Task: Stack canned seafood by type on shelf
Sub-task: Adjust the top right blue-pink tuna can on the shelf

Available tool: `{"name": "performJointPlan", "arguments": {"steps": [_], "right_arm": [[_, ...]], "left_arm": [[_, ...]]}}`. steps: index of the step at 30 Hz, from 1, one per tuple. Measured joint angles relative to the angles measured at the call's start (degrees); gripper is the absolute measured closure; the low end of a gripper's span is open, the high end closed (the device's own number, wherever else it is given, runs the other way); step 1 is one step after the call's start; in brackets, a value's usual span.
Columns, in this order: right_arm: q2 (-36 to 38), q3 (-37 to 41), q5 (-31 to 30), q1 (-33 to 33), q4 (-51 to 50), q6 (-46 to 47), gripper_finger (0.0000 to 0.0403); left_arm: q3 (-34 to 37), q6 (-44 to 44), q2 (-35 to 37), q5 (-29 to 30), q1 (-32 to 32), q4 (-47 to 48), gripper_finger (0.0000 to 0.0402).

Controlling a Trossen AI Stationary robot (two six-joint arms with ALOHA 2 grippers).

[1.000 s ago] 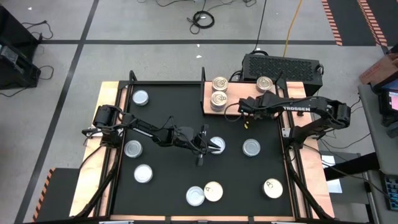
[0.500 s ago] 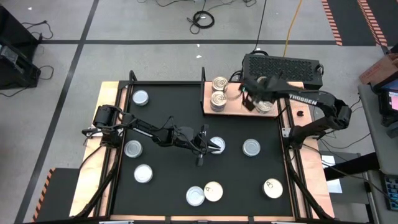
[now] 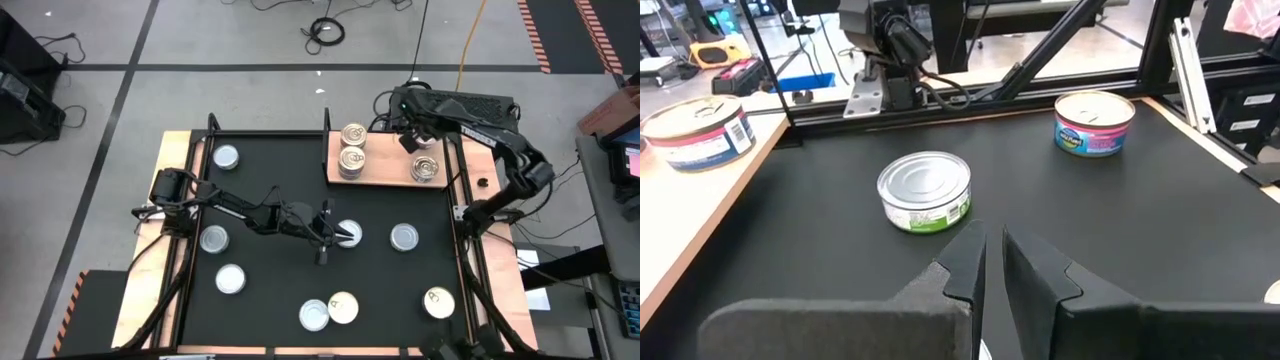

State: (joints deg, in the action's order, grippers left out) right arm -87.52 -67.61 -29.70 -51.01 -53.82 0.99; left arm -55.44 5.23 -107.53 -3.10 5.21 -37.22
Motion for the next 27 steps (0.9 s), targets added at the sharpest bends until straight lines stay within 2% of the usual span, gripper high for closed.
{"name": "performJointPlan", "arguments": {"steps": [17, 27], "right_arm": [[-8.04, 0.0, -0.36, -1.68, 1.81, -0.67, 0.0403], [-8.71, 0.0, -0.22, -0.47, -3.47, 1.38, 0.0403]], "left_arm": [[0.0, -0.01, -0.02, 0.43, -0.04, 0.51, 0.0359], [0.0, 0.0, -0.02, 0.49, 0.0, 0.49, 0.0359]]}}
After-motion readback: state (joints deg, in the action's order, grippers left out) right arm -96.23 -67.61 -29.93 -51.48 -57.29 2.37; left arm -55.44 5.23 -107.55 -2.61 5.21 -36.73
